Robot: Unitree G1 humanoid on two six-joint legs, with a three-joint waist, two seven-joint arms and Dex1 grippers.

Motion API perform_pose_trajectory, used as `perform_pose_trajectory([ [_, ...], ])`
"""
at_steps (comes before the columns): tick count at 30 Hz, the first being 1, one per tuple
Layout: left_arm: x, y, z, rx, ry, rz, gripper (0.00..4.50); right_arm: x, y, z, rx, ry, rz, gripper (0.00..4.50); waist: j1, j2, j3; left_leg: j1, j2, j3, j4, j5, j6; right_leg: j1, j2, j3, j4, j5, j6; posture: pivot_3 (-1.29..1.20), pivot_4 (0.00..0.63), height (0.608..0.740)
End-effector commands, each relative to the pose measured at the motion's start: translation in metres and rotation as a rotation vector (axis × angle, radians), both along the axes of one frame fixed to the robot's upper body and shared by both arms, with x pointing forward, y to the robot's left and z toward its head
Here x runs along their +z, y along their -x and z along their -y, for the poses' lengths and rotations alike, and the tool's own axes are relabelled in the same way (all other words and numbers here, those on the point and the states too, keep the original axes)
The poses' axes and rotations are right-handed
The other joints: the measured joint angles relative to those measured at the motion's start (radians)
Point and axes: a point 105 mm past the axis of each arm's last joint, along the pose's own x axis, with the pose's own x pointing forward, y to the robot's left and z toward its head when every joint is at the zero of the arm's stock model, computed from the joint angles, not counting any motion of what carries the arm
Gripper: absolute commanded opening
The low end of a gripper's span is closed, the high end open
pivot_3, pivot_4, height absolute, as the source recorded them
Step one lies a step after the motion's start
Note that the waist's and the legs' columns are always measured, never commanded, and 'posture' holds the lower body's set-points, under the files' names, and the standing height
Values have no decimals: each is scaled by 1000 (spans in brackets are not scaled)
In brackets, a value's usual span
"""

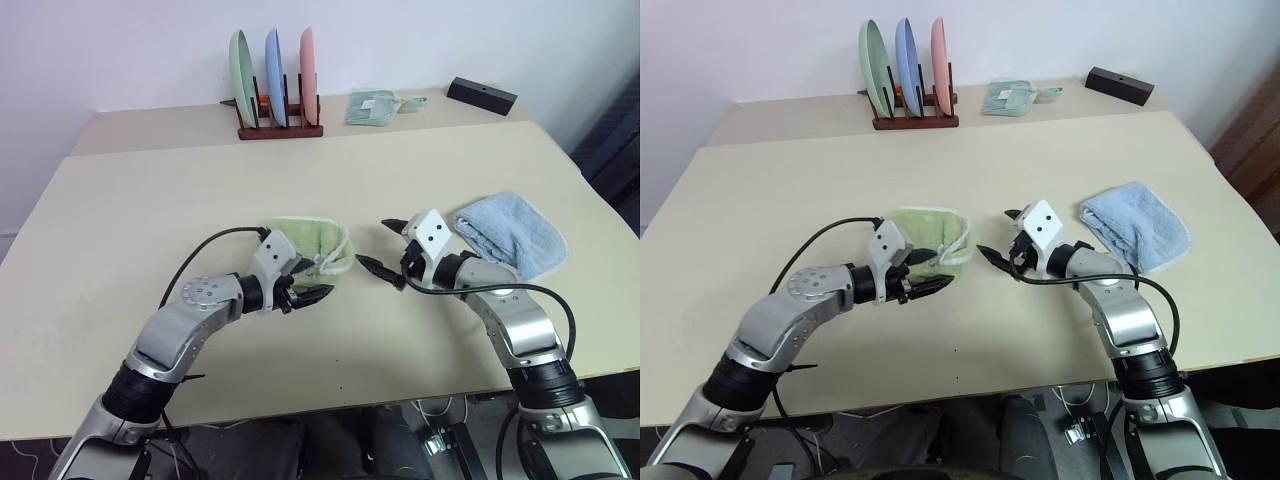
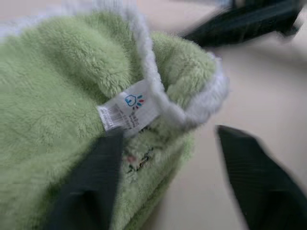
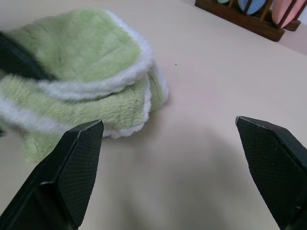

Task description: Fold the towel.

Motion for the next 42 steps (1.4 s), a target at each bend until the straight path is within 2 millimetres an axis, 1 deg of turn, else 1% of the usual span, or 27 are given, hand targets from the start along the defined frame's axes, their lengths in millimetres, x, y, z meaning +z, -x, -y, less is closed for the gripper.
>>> perform_pose_trajectory([
  [1, 39, -2, -22, 73, 164, 58, 3868, 21, -4, 5, -5, 1, 80, 4500, -1, 0, 0, 0, 0, 0, 0, 0, 0, 0, 0, 0, 0, 0, 0, 0, 150, 740],
  [2, 47, -6, -34, 121, 211, 62, 3868, 25, -7, 7, -14, -5, 89, 4500, -1, 0, 0, 0, 0, 0, 0, 0, 0, 0, 0, 0, 0, 0, 0, 0, 150, 740],
  [4, 55, -9, -47, 175, 256, 70, 3959, 28, -9, 10, -31, -15, 95, 3969, -1, 0, 0, 0, 0, 0, 0, 0, 0, -1, 0, 0, 1, 0, 0, 0, 150, 740],
  [6, 62, -11, -58, 213, 289, 81, 3417, 31, -12, 12, -41, -22, 101, 3156, 0, 0, 0, 0, 0, 0, 0, 0, 0, 0, 0, 0, 0, 0, 0, 0, 150, 740],
  [7, 67, -14, -66, 242, 298, 106, 3131, 35, -13, 11, -40, -29, 112, 2630, 1, 0, 0, 0, 0, 0, 0, 0, 0, 0, 0, 0, 0, 0, 0, 0, 150, 740],
  [9, 72, -22, -78, 310, 310, 120, 2161, 45, -15, 5, -24, -57, 129, 1581, 0, 0, 0, 0, 0, 0, 0, 0, 0, 0, 0, 0, 0, 0, 0, 0, 150, 740],
  [11, 70, -32, -82, 365, 293, 120, 1157, 56, -16, -4, -2, -103, 144, 558, 0, 0, 0, 0, 0, 0, 1, 0, 0, 0, 0, -1, 0, 0, 0, 0, 150, 740],
  [12, 66, -37, -80, 381, 264, 116, 688, 63, -18, -11, 13, -124, 152, 124, 0, 0, 0, 0, 0, 0, 1, 0, 0, 0, 0, -1, 0, 0, 0, 0, 150, 740],
  [13, 61, -40, -72, 367, 232, 115, 150, 70, -18, -24, 47, -156, 144, 0, -1, 0, 0, 0, 0, 0, 1, 0, 0, 0, 0, -1, 0, 0, 0, 0, 150, 740],
  [15, 54, -42, -60, 337, 205, 100, 150, 77, -16, -45, 106, -179, 132, 0, -3, 0, 0, 0, 0, 0, 1, 0, 0, 0, 0, 0, 1, 0, 0, 0, 150, 740],
  [16, 52, -43, -57, 329, 204, 89, 150, 78, -15, -52, 129, -178, 129, 0, -3, 0, 0, 0, 0, 0, 1, 0, 0, 0, 0, 0, 1, 0, 0, 0, 150, 740],
  [18, 44, -45, -53, 323, 204, 67, 150, 73, -17, -67, 154, -165, 90, 0, -3, 0, 0, 0, 0, 0, 0, 0, 0, 0, 0, -1, 1, 0, 0, 0, 150, 740],
  [20, 19, -46, -52, 320, 123, 27, 150, 40, -20, -86, 179, -114, -38, 0, -6, 0, 0, 0, 0, 0, 0, 0, 0, 0, 0, -1, 0, 0, 0, 0, 150, 740],
  [22, 1, -46, -56, 336, 86, -10, 150, 13, -20, -95, 172, -108, -139, 0, -10, 0, 0, 1, 0, 0, 0, 0, 0, 1, 0, -1, 1, 0, 0, 0, 150, 740],
  [24, -11, -46, -63, 367, 105, -40, 150, -15, -17, -94, 162, -66, -209, 0, -10, 0, 0, 1, 0, 0, 0, 0, 0, 0, 0, -1, 1, 0, 0, 0, 150, 740],
  [26, -21, -44, -67, 389, 119, -62, 150, -38, -13, -89, 147, -29, -263, 0, -7, 0, 0, 0, 0, 0, 0, 0, 0, -1, 0, -1, 1, 0, 0, 0, 150, 740],
  [27, -27, -43, -68, 401, 119, -75, 150, -48, -12, -86, 129, -10, -283, 0, -7, 0, 0, -1, -1, 0, 0, 0, 0, -1, 0, -1, 1, 0, 0, 0, 150, 740],
  [29, -35, -41, -69, 411, 121, -88, 150, -58, -11, -82, 112, 11, -296, 0, -7, 0, -1, 0, -1, 0, 1, 0, 0, 0, 0, -1, 1, 0, 0, 0, 150, 740],
  [33, -37, -37, -68, 425, 169, -102, 150, -55, -11, -81, 109, -18, -291, 0, -5, 0, -2, 2, -1, 0, 1, 0, 0, 2, 0, -1, 1, 0, 0, 0, 150, 740],
  [35, -35, -35, -69, 423, 183, -96, 150, -50, -12, -79, 114, -10, -254, 0, -5, 0, -2, 2, -1, 0, 1, 0, 0, 2, 0, -1, 1, 0, 0, 0, 150, 740],
  [36, -31, -35, -69, 421, 200, -86, 150, -44, -10, -79, 135, -13, -224, 0, -5, 0, -2, 2, -1, 0, 1, 0, 0, 2, 0, -1, 1, 0, 0, 0, 150, 740],
  [37, -27, -34, -70, 422, 217, -75, 115, -38, -9, -80, 154, -24, -199, 245, -5, 0, -2, 2, -1, 0, 1, 0, 0, 1, 0, -1, 1, 0, 0, 0, 150, 740],
  [39, -12, -32, -73, 413, 291, -62, 97, -18, -6, -81, 197, -66, -147, 853, -5, 0, -2, 1, -1, 0, 1, 0, 0, 1, 0, -1, 1, 0, 0, 0, 150, 740],
  [40, -3, -30, -76, 408, 333, -57, 352, -8, -5, -80, 211, -80, -117, 1309, -5, 0, -2, 1, -1, 0, 1, 0, 0, 0, 0, -1, 1, 0, 0, 0, 150, 740],
  [42, 8, -27, -82, 412, 383, -52, 985, 8, -2, -76, 232, -97, -75, 2293, -5, 0, -1, 0, -1, 0, 1, 0, 0, 0, 0, -1, 1, 0, 0, 0, 150, 740],
])
